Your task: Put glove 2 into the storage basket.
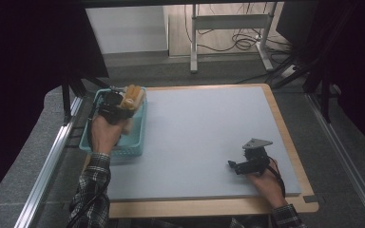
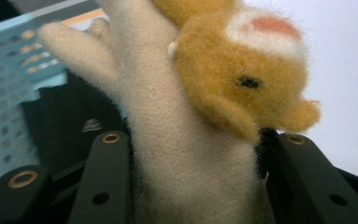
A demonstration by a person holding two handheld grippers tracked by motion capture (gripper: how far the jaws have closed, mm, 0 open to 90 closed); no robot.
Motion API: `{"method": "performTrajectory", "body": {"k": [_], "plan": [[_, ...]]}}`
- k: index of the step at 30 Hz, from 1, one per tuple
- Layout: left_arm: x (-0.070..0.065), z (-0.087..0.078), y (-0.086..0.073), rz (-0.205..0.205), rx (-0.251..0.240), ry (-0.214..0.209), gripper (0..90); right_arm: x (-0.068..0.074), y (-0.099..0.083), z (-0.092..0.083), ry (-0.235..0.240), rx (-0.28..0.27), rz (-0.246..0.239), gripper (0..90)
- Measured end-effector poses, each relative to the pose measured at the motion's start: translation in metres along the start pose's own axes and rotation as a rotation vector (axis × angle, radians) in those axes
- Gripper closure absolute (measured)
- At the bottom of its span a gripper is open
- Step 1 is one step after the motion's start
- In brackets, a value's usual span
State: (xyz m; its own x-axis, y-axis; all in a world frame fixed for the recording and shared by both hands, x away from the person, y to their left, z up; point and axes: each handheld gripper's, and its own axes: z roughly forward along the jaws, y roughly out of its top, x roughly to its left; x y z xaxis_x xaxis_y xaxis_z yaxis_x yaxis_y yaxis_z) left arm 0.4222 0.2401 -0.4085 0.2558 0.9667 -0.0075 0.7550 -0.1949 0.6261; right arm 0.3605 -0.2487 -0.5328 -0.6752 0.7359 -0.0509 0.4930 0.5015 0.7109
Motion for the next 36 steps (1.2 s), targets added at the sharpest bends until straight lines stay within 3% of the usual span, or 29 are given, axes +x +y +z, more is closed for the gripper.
{"method": "performTrajectory", "body": {"k": [1,3,9,15,20,23,24,25,27,28,30,31,34,36], "plan": [[0.009,0.007,0.000,-0.018,0.023,0.022,56.0,0.000,0.000,0.000,0.000,0.000,0.000,6.3],[0.013,0.012,0.000,-0.028,0.036,0.027,55.9,0.000,0.000,0.000,0.000,0.000,0.000,6.3],[0.024,0.050,-0.001,-0.068,0.124,0.024,55.3,0.000,0.000,0.000,0.000,0.000,0.000,6.3],[0.024,0.088,-0.004,-0.098,0.211,-0.007,55.0,0.000,0.000,0.000,0.001,-0.001,0.001,6.4],[0.019,0.111,-0.005,-0.118,0.250,-0.074,53.5,0.000,0.000,0.000,0.003,-0.001,0.001,6.4],[0.016,0.121,-0.006,-0.105,0.307,-0.108,48.5,0.000,0.000,0.000,0.003,-0.001,0.001,6.4],[0.016,0.121,-0.006,-0.102,0.318,-0.107,43.3,0.000,0.000,0.000,0.003,-0.001,0.001,6.5],[0.018,0.119,-0.004,-0.105,0.340,-0.058,33.4,0.000,0.000,0.000,0.004,-0.001,0.001,6.5],[0.021,0.108,-0.002,-0.105,0.319,-0.077,15.8,0.000,0.000,0.000,0.004,-0.001,0.001,6.5],[0.022,0.101,0.000,-0.108,0.299,-0.089,12.7,0.000,0.000,0.000,0.004,-0.001,0.001,6.5],[0.023,0.092,0.002,-0.101,0.281,-0.093,10.9,0.000,0.000,0.000,0.004,-0.001,0.001,6.5],[0.026,0.075,0.007,-0.090,0.234,-0.107,10.9,0.000,0.000,0.000,0.003,-0.001,0.000,6.5],[0.029,0.060,0.010,-0.084,0.186,-0.094,13.6,0.000,0.000,0.000,0.003,-0.001,0.000,6.5],[0.033,0.051,0.008,-0.082,0.157,-0.052,28.5,0.000,0.000,0.000,0.003,0.000,0.000,6.5]]}}
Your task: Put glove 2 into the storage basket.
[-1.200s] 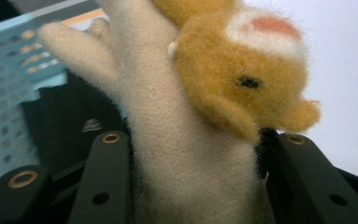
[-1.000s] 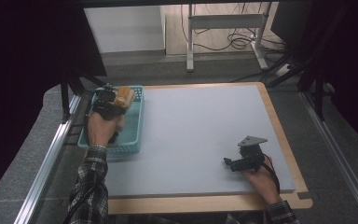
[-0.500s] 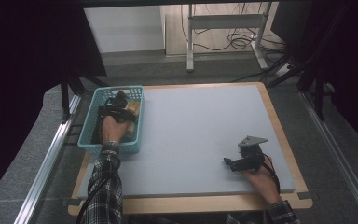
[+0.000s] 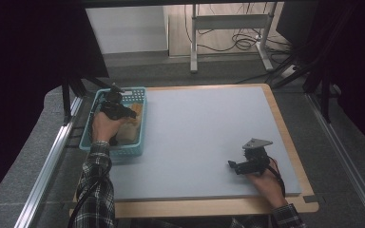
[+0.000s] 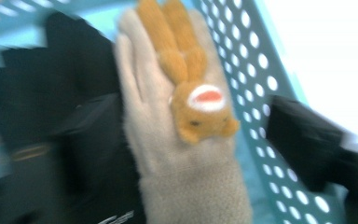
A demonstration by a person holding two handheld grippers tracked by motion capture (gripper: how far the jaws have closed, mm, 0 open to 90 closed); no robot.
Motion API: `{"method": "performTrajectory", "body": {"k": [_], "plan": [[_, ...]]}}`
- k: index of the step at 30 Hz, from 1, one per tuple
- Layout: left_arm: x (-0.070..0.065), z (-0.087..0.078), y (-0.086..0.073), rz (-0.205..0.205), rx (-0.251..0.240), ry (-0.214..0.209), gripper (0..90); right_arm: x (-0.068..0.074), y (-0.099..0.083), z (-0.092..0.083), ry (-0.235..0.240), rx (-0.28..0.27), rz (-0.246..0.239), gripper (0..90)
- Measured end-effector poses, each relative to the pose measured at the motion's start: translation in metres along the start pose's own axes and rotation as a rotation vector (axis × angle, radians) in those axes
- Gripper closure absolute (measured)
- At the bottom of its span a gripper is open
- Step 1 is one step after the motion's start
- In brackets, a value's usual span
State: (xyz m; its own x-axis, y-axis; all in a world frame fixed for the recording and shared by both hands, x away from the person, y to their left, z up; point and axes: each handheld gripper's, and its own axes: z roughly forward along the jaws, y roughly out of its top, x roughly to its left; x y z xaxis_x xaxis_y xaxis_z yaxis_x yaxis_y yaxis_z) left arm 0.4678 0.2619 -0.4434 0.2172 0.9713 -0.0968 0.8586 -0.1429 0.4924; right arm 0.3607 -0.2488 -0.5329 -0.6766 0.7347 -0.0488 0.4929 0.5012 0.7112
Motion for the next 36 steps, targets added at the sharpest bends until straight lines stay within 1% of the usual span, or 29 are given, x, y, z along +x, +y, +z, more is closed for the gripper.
{"method": "performTrajectory", "body": {"k": [1,2,3,4,5,6,7,9,10,11,13,14,16,18,19,20,21,24,25,26,27,28,29,30,31,32,34,35,36], "plan": [[0.005,0.002,-0.004,-0.007,0.016,0.039,45.4,0.000,0.000,0.000,0.000,0.000,0.000,6.5],[0.007,0.007,-0.006,0.001,0.037,0.080,53.8,0.000,0.000,0.000,0.000,0.000,0.000,6.5],[0.007,0.007,-0.006,0.001,0.037,0.080,60.6,0.000,0.000,0.000,0.000,0.000,0.000,6.5],[0.008,0.012,-0.008,-0.004,0.058,0.110,60.6,0.000,0.000,0.000,0.000,0.000,0.000,6.5],[0.010,0.018,-0.011,-0.011,0.071,0.123,71.9,0.000,0.000,0.000,0.000,0.000,0.001,6.5],[0.012,0.024,-0.013,-0.013,0.087,0.125,71.9,0.000,0.000,0.000,0.000,0.000,0.001,6.5],[0.013,0.036,-0.016,-0.020,0.108,0.110,76.7,0.000,0.000,0.000,0.000,0.000,0.000,6.5],[0.012,0.040,-0.017,-0.023,0.115,0.100,77.6,0.000,0.000,0.000,0.000,0.000,0.001,6.5],[0.010,0.047,-0.018,-0.021,0.108,0.057,79.2,0.000,0.000,0.000,0.000,0.000,0.001,6.5],[0.010,0.047,-0.018,-0.021,0.108,0.057,79.8,0.000,0.000,0.000,0.000,0.000,0.001,6.5],[0.006,0.050,-0.017,-0.034,0.091,-0.014,81.1,0.000,0.000,0.000,0.000,0.000,0.001,6.5],[0.001,0.051,-0.016,-0.006,0.099,0.013,81.2,0.000,0.000,0.000,0.000,0.000,0.001,6.5],[0.000,0.051,-0.015,0.000,0.099,0.019,81.2,0.000,0.000,0.000,0.000,0.000,0.000,6.5],[0.003,0.049,-0.015,-0.005,0.098,0.017,77.9,0.000,0.000,0.000,0.000,0.000,0.001,6.5],[0.006,0.047,-0.016,-0.016,0.082,0.031,74.6,0.000,0.000,0.000,0.000,0.000,0.000,6.5],[0.006,0.047,-0.016,-0.016,0.082,0.031,69.8,0.000,0.000,0.000,0.000,0.000,0.000,6.5],[0.009,0.043,-0.017,-0.018,0.063,0.051,65.7,0.000,0.000,0.000,0.000,0.000,0.001,6.5],[0.012,0.039,-0.018,-0.033,0.037,0.055,55.2,0.000,0.000,0.000,0.000,0.000,0.000,6.5],[0.015,0.035,-0.019,-0.034,0.019,0.067,51.6,0.000,0.000,0.000,-0.001,0.000,0.000,6.5],[0.015,0.035,-0.019,-0.034,0.019,0.067,47.8,0.000,0.000,0.000,-0.001,0.000,0.000,6.5],[0.015,0.034,-0.019,-0.032,0.015,0.076,47.8,0.000,0.000,0.000,-0.001,0.000,0.000,6.5],[0.016,0.032,-0.019,-0.031,0.010,0.079,40.9,0.000,0.000,0.000,-0.001,0.000,0.000,6.5],[0.018,0.028,-0.020,-0.038,-0.012,0.082,37.1,0.000,0.000,0.000,0.000,0.000,0.000,6.5],[0.018,0.028,-0.020,-0.038,-0.012,0.082,34.2,0.000,0.000,0.000,0.000,0.000,0.000,6.5],[0.021,0.025,-0.021,-0.046,-0.036,0.076,31.0,0.000,0.000,0.000,-0.001,0.000,0.000,6.5],[0.021,0.025,-0.021,-0.046,-0.036,0.076,27.8,0.000,0.000,0.000,-0.001,0.000,0.000,6.5],[0.023,0.021,-0.023,-0.059,-0.057,0.055,25.5,0.000,0.000,0.000,-0.001,0.000,0.000,6.5],[0.024,0.019,-0.024,-0.055,-0.074,0.047,19.6,0.000,0.000,0.000,-0.001,0.000,0.000,6.5],[0.024,0.017,-0.025,-0.053,-0.076,0.046,18.1,0.000,0.000,0.000,-0.001,0.000,0.000,6.5]]}}
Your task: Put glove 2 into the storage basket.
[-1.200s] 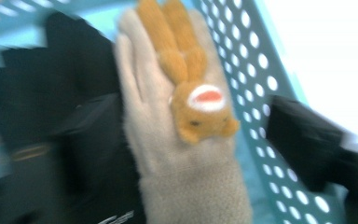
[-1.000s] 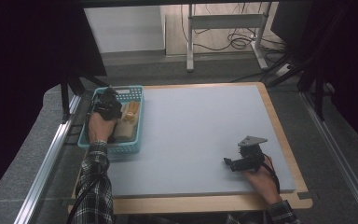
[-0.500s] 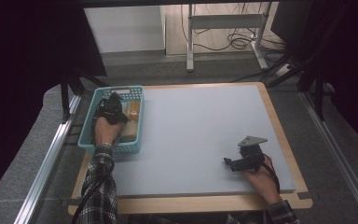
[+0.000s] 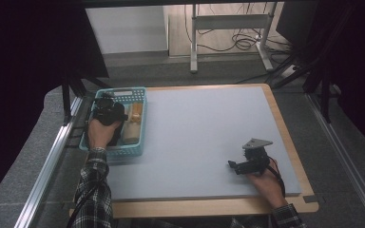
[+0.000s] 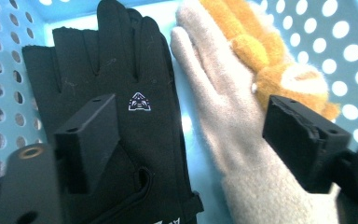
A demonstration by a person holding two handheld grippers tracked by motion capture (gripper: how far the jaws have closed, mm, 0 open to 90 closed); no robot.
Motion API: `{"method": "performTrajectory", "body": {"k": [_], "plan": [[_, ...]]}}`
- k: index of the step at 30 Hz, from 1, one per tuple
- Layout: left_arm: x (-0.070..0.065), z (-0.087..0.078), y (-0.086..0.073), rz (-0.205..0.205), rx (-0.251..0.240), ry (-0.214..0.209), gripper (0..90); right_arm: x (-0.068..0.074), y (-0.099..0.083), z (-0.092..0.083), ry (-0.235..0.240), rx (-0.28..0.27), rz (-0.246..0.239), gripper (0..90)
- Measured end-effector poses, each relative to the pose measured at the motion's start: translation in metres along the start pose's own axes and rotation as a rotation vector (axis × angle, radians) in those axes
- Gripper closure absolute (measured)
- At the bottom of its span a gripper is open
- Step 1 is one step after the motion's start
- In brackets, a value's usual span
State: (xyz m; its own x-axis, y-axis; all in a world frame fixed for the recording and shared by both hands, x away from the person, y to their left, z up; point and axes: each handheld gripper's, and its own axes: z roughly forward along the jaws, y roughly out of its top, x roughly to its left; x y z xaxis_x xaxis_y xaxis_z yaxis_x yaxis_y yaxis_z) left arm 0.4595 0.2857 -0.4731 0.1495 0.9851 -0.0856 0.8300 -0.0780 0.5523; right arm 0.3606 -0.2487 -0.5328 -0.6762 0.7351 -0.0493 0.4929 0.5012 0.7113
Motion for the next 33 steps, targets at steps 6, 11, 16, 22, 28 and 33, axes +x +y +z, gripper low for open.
{"method": "performTrajectory", "body": {"k": [6,11,16,22,28,33], "plan": [[0.003,-0.005,-0.003,0.009,-0.025,-0.019,10.2,0.000,0.000,0.000,0.000,0.000,0.000,6.5],[0.005,-0.011,-0.007,0.004,-0.056,-0.066,6.7,0.000,0.000,0.000,0.000,0.000,0.000,6.5],[0.005,-0.019,-0.011,0.023,-0.070,-0.076,4.2,0.000,0.000,0.000,0.000,0.000,0.000,6.5],[0.003,-0.026,-0.016,0.047,-0.087,-0.089,2.4,0.000,0.000,0.000,-0.001,-0.001,0.000,6.5],[0.000,-0.035,-0.022,0.065,-0.113,-0.098,0.8,0.000,0.000,0.000,-0.001,0.000,0.000,6.5],[-0.004,-0.044,-0.025,0.082,-0.140,-0.117,0.5,0.000,0.000,0.000,-0.001,0.000,0.000,6.4]]}}
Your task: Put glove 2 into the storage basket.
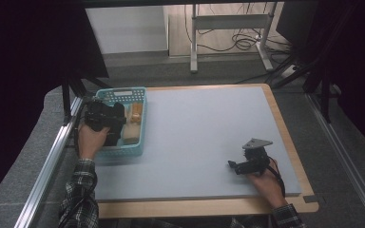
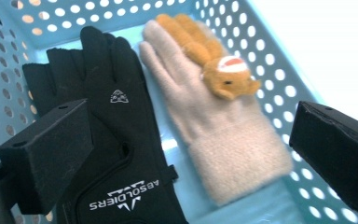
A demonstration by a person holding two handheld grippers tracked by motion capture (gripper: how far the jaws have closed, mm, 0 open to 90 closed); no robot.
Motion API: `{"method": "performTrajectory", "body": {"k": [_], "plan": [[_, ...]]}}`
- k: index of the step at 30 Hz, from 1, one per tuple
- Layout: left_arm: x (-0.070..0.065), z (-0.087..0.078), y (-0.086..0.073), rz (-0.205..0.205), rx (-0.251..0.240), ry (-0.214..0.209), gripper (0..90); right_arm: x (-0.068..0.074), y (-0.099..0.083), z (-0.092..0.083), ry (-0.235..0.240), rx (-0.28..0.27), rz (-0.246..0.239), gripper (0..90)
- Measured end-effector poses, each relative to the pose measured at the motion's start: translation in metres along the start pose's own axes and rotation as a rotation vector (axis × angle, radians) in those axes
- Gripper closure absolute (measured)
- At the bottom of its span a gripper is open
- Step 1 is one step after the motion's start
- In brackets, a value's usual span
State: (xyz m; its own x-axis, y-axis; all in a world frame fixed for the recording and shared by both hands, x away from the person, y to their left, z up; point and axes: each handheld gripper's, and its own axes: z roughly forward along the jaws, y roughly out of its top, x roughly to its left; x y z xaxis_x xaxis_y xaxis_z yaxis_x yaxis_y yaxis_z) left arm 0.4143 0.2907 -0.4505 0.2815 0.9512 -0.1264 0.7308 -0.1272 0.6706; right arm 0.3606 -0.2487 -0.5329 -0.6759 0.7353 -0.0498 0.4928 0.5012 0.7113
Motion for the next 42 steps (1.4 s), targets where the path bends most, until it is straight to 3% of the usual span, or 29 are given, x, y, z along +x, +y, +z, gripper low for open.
{"method": "performTrajectory", "body": {"k": [8,20,34,36,42], "plan": [[-0.015,-0.008,-0.001,0.056,-0.029,-0.007,0.5,0.000,0.000,0.000,0.000,0.001,0.000,6.5],[-0.042,-0.013,-0.002,0.138,-0.048,-0.051,0.4,0.000,0.000,0.000,-0.001,0.000,-0.001,6.4],[-0.090,-0.007,-0.010,0.217,-0.091,-0.166,0.2,0.000,0.000,0.000,-0.001,0.000,-0.001,6.4],[-0.104,-0.005,-0.013,0.231,-0.105,-0.198,0.2,0.000,0.000,0.000,-0.001,0.001,0.000,6.4],[-0.128,0.001,-0.020,0.283,-0.110,-0.250,0.0,0.000,0.000,0.000,-0.001,0.000,-0.002,6.4]]}}
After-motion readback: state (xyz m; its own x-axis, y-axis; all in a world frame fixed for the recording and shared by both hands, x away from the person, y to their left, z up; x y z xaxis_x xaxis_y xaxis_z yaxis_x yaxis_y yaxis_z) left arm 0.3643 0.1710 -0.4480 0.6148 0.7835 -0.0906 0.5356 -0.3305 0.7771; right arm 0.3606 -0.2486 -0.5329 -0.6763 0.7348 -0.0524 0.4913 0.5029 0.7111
